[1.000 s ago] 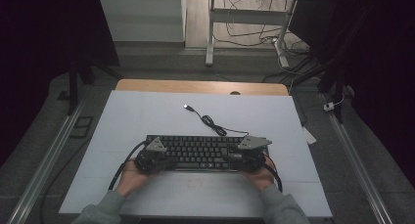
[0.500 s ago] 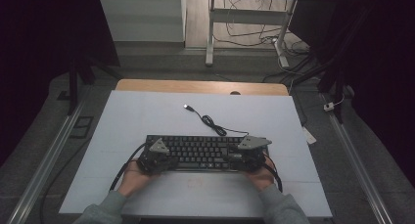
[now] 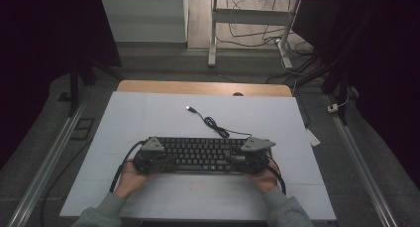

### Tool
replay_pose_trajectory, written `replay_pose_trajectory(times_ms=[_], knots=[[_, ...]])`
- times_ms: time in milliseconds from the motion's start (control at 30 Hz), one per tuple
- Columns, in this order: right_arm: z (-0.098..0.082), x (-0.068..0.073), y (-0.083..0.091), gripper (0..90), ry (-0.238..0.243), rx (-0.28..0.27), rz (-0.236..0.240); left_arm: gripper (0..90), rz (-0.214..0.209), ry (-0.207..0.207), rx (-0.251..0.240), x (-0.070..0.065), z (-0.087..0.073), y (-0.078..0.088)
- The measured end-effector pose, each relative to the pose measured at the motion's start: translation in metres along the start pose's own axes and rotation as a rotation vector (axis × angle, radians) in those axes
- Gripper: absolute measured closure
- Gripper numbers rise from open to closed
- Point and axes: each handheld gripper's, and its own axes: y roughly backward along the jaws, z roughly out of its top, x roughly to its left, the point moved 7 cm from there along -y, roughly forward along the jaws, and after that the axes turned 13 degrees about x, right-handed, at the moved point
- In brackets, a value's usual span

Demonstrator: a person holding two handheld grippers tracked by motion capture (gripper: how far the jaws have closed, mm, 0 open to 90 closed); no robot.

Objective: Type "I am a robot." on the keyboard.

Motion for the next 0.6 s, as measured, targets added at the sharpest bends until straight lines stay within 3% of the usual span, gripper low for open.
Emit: replay_pose_trajectory(times_ms=[167, 300, 433, 600], knots=[[0.000, 0.000, 0.000, 51.6, 0.001, 0.000, -0.001, 88.1, -0.008, 0.044, -0.043, 0.006, 0.000, 0.009], [0.000, 0.000, 0.000, 51.6, 0.002, 0.005, -0.001, 72.3, -0.006, 0.065, -0.057, 0.010, 0.000, 0.010], [-0.001, -0.001, 0.000, 51.5, 0.001, 0.011, -0.007, 57.2, 0.023, 0.089, -0.063, 0.015, -0.001, 0.011], [-0.001, 0.000, -0.001, 51.5, 0.001, 0.008, -0.002, 49.4, 0.050, 0.101, -0.064, 0.019, -0.002, 0.013]])
